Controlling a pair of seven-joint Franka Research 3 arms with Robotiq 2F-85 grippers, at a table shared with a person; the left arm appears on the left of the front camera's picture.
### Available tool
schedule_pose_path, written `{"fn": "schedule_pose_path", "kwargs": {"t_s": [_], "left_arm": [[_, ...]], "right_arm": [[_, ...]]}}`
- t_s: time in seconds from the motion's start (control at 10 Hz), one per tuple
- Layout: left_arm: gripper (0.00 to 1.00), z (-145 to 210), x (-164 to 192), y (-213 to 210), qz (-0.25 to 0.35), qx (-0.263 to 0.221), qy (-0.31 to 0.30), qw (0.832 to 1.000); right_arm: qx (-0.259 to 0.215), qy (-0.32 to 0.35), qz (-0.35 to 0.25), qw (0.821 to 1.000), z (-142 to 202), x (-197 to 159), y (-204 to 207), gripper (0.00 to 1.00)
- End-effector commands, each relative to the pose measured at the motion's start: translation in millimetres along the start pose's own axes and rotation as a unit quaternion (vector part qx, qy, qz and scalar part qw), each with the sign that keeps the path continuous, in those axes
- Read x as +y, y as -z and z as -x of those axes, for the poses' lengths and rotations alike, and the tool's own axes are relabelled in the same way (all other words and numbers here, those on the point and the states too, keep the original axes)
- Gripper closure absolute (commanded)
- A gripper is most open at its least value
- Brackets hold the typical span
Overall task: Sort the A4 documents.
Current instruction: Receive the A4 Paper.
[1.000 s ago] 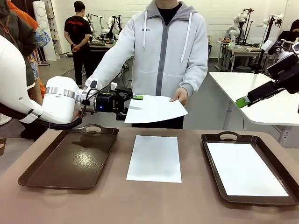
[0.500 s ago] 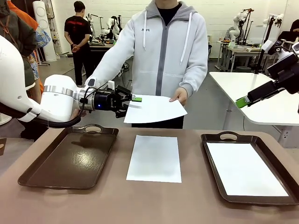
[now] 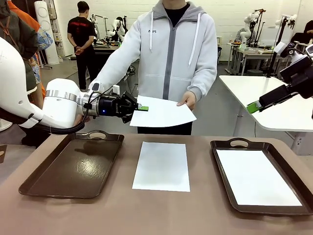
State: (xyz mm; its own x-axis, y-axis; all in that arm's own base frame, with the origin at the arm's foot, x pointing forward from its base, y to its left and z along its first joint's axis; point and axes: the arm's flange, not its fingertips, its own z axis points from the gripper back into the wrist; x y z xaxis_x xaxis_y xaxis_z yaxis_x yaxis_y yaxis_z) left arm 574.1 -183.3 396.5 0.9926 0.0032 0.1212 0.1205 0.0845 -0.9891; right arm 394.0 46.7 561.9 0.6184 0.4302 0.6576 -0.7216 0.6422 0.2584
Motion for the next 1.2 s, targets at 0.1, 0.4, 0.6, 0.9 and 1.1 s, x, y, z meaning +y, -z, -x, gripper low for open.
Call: {"fn": "schedule_pose_path", "kwargs": {"t_s": [0.1, 0.4, 0.6, 0.9, 1.1], "left_arm": [[1.0, -3.0, 2.8, -0.5, -0.006, -0.008, 0.012, 1.0], [1.0, 9.8, -7.4, -7.2, 0.016, 0.031, 0.015, 0.999], [1.0, -0.3, 0.3, -0.3, -0.001, -0.001, 0.004, 1.0], [1.0, -0.3, 0.3, -0.3, -0.001, -0.001, 0.004, 1.0], [1.0, -0.3, 0.3, -0.3, -0.001, -0.001, 0.004, 1.0]], "right_arm": [[0.001, 0.001, -0.001, 1.0, 0.5, -0.5, 1.0, 0.0], [0.001, 0.001, -0.001, 1.0, 0.5, -0.5, 1.0, 0.0], [0.001, 0.001, -0.001, 1.0, 0.5, -0.5, 1.0, 0.0], [0.001, 0.001, -0.001, 1.0, 0.5, -0.5, 1.0, 0.0], [0.001, 0.001, -0.001, 1.0, 0.5, -0.5, 1.0, 0.0]]}}
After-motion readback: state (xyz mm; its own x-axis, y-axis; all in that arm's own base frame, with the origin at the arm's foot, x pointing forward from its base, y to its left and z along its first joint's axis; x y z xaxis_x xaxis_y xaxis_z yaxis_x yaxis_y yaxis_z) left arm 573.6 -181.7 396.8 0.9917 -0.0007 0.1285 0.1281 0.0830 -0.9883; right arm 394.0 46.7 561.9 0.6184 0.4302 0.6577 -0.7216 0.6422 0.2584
